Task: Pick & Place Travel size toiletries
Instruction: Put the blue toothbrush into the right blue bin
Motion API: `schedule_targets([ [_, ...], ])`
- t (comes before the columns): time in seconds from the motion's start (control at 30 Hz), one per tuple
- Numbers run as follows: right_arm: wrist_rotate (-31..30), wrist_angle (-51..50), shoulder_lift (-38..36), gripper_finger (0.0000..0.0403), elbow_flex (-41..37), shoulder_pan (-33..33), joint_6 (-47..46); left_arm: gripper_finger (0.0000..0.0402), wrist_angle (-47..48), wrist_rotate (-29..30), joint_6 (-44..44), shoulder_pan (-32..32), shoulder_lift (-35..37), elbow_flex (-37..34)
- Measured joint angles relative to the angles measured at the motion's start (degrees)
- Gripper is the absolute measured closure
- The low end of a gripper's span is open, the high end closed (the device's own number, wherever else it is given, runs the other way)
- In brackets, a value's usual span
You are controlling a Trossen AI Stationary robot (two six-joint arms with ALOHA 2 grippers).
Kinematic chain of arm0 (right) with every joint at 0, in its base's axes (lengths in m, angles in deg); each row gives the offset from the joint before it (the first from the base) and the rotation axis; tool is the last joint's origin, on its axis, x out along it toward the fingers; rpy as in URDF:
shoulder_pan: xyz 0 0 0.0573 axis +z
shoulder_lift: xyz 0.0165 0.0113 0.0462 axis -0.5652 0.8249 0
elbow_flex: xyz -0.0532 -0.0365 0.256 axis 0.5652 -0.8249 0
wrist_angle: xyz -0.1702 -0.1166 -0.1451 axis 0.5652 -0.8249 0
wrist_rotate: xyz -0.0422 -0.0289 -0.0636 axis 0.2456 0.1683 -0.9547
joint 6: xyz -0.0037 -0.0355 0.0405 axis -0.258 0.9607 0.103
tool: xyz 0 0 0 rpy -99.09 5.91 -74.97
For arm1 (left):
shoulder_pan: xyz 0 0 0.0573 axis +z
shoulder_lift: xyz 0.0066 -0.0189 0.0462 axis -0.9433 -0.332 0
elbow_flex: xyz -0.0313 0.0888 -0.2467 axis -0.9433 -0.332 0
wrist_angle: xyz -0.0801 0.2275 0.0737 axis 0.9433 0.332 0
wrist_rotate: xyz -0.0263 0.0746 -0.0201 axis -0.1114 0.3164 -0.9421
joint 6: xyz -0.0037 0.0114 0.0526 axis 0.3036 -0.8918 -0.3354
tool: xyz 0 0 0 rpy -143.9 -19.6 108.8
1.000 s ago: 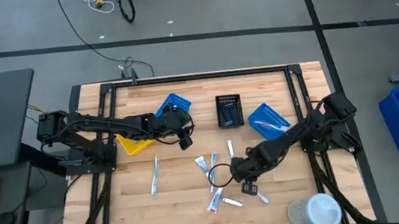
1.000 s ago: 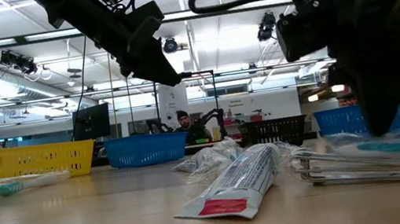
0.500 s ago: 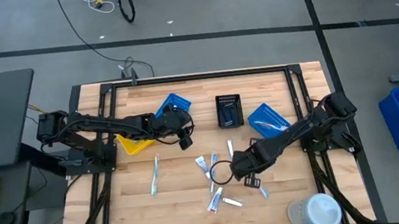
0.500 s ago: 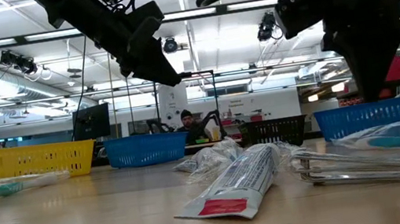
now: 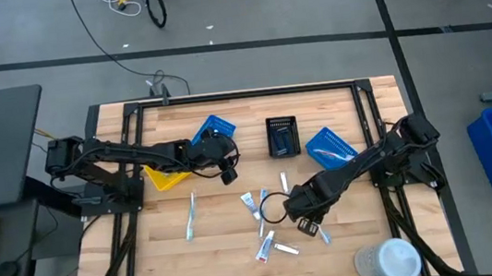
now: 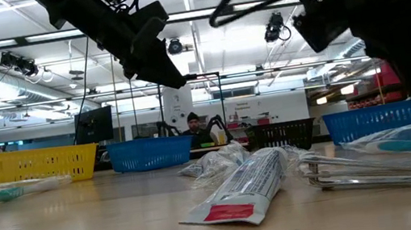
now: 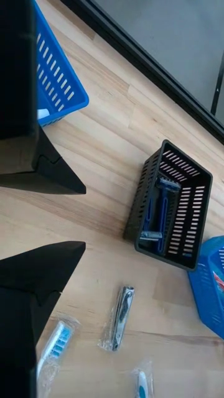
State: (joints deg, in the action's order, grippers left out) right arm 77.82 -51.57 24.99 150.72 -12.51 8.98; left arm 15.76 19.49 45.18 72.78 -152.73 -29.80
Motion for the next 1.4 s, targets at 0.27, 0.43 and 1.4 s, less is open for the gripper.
schedule_targets([
  [0.27, 3.44, 13.21, 0.0, 0.0213, -7.96, 3.0, -11.99, 0.0262, 0.0, -0.01, 0.0, 0.0, 0.0, 0.0],
  [0.43, 3.33, 21.3, -0.44, 0.0207, -13.16, 4.04, -15.35, 0.0262, 0.02, -0.01, -0.02, 0.0, 0.0, 0.0],
  [1.4, -18.34, -33.2, -9.76, 0.0388, 3.98, -9.09, 8.35, 0.0262, 0.0, -0.01, -0.03, -0.02, 0.0, 0.0],
])
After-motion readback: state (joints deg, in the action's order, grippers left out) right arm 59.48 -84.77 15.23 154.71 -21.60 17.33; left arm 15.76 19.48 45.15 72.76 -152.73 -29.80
